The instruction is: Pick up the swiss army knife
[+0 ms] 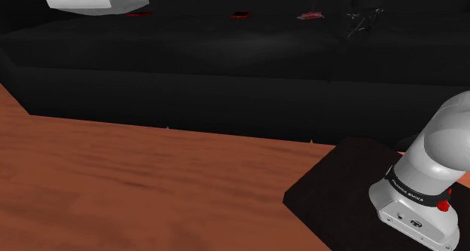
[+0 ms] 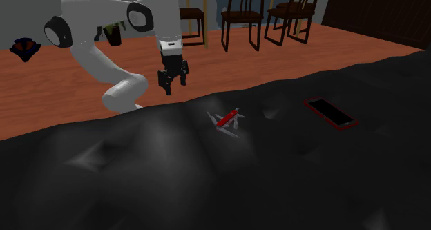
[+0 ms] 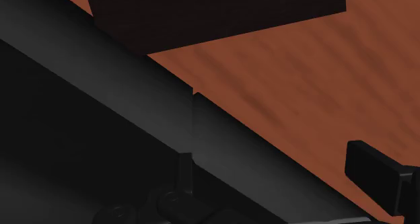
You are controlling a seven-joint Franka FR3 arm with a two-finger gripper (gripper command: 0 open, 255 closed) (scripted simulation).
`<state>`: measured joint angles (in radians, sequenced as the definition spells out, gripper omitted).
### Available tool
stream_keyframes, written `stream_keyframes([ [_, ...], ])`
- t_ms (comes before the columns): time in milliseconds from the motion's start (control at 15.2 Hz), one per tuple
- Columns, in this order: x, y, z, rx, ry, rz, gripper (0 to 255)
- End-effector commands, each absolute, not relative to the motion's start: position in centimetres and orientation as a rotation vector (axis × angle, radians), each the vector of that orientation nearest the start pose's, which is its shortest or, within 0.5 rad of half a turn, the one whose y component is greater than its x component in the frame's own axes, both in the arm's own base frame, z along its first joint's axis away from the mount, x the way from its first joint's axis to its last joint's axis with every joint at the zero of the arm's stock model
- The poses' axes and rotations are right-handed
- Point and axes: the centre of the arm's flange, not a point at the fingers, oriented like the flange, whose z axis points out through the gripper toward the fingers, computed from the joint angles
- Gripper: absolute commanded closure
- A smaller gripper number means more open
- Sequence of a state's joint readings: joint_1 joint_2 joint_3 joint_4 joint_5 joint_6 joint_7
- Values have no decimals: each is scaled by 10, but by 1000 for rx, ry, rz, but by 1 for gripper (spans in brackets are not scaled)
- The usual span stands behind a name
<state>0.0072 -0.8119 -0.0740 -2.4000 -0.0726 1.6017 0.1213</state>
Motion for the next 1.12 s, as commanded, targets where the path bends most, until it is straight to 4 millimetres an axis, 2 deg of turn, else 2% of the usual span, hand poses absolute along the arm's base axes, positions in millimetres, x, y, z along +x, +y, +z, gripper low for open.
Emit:
stream_keyframes([
  [0,301,-34,579,-3149,258,-21,0],
  [1056,467,-155,636,-3109,496,-9,0],
])
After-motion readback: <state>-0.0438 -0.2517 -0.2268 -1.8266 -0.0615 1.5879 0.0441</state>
